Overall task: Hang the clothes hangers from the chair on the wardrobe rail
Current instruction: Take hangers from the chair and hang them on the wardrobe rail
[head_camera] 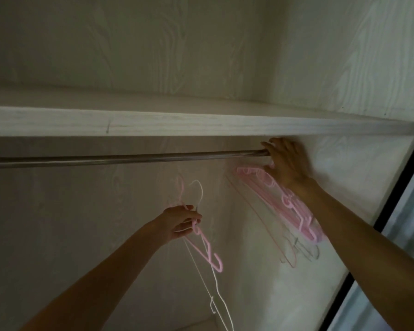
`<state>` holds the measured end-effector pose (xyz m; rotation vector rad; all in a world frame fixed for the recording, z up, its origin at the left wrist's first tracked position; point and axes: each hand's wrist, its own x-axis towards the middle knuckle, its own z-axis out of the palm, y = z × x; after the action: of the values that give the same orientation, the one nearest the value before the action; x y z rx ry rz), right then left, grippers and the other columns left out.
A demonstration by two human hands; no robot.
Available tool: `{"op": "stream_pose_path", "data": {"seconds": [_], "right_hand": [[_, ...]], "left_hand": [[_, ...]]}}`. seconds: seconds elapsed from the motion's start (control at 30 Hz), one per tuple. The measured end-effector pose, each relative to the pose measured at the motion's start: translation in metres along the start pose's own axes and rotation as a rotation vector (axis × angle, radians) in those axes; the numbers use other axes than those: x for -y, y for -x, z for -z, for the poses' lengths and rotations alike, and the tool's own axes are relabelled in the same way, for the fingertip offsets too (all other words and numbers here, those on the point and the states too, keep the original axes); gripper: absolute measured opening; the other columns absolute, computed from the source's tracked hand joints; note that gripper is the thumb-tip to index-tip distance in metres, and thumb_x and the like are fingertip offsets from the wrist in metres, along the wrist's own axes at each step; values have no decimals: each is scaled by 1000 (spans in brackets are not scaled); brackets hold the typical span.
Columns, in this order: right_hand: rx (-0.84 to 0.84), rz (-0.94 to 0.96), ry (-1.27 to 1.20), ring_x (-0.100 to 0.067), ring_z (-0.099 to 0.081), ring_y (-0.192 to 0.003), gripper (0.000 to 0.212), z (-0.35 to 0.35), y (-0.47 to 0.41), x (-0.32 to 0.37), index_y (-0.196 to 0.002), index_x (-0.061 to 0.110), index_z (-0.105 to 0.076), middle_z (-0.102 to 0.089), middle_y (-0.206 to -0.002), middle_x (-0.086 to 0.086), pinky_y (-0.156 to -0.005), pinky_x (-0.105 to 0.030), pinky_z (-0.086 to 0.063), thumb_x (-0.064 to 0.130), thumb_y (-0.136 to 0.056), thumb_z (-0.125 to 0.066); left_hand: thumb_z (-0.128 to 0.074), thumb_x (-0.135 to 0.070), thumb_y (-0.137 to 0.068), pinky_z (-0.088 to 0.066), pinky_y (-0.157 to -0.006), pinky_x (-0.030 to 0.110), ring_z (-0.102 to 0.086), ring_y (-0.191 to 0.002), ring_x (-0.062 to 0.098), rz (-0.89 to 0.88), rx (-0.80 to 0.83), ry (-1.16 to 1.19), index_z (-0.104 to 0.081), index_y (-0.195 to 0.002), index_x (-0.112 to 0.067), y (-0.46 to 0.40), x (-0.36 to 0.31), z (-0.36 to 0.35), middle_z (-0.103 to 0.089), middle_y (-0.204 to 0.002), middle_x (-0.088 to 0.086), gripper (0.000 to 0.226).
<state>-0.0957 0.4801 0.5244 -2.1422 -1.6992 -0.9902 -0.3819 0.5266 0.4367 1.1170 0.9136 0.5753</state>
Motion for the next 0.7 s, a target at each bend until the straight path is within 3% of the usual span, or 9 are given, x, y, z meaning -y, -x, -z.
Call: {"op": "stream_pose_path", "data": {"seconds": [0.07,0.13,0.2,0.3,0.37,0.43,0.5,0.6,0.7], "right_hand": [[-94,25,-106,-32,-51,-117,53,7,9,15,-127,15,-55,-57,-127,-11,-103,-47,-34,27,-78,-71],[-148,77,-283,-29,-59,-101,26,14,28,43,-106,16,-66,-65,-110,-8,-93,-44,-45,27,-83,-65],[155,69,-595,-26,-62,-101,21,22,54,78,-102,11,-68,-67,-112,-8,-89,-39,-49,24,-92,-54],[804,-67,-970,-17,-60,-102,32,28,98,120,-123,2,-56,-61,-116,-8,-88,-20,-46,18,-99,-43],[932,-143,-1169,-13,-57,-81,33,19,115,134,-123,-11,-51,-59,-102,-15,-77,-19,-49,8,-96,-46],[922,-277,-1351,-22,-58,-78,30,13,125,144,-118,-14,-52,-59,-105,-30,-88,-44,-51,0,-91,-52],[890,-474,-1561,-28,-61,-77,27,8,133,147,-113,-8,-56,-62,-99,-27,-92,-57,-48,-6,-87,-56],[816,-607,-1705,-25,-66,-68,10,8,143,149,-91,-3,-63,-64,-82,-15,-70,-43,-58,-7,-86,-55],[565,-534,-1433,-14,-59,-48,22,8,150,141,-75,13,-68,-63,-61,-5,-56,-31,-54,4,-90,-55]], "left_hand": [[-66,-2,-81,-47,-76,22,-59,-77,11,-7,8,-33,-57,-76,-20,3,-3,-2,-66,-73,-1,20],[-68,-4,-79,-46,-87,26,-61,-88,13,-4,18,-40,-59,-84,-20,5,-5,-1,-66,-85,0,18],[-70,-6,-78,-44,-95,28,-60,-98,15,-12,42,-29,-60,-90,-20,6,-5,0,-65,-93,-1,21],[-71,-7,-78,-44,-93,26,-59,-101,14,-22,78,-1,-61,-91,-21,14,1,-5,-65,-93,-4,22],[-71,-9,-78,-45,-85,23,-60,-96,11,-37,100,9,-61,-92,-22,16,4,-8,-65,-94,-4,21],[-72,-11,-78,-46,-83,22,-60,-90,10,-44,119,29,-61,-94,-21,17,8,-11,-64,-93,-3,22],[-72,-14,-79,-47,-84,22,-60,-86,10,-50,144,44,-60,-97,-20,19,11,-15,-64,-89,-3,22],[-71,-16,-80,-47,-80,20,-61,-84,9,-75,157,43,-60,-98,-20,26,14,-23,-64,-86,-3,21],[-69,-10,-82,-47,-88,23,-63,-97,15,-118,125,34,-58,-112,-18,29,12,-25,-67,-100,1,33]]}}
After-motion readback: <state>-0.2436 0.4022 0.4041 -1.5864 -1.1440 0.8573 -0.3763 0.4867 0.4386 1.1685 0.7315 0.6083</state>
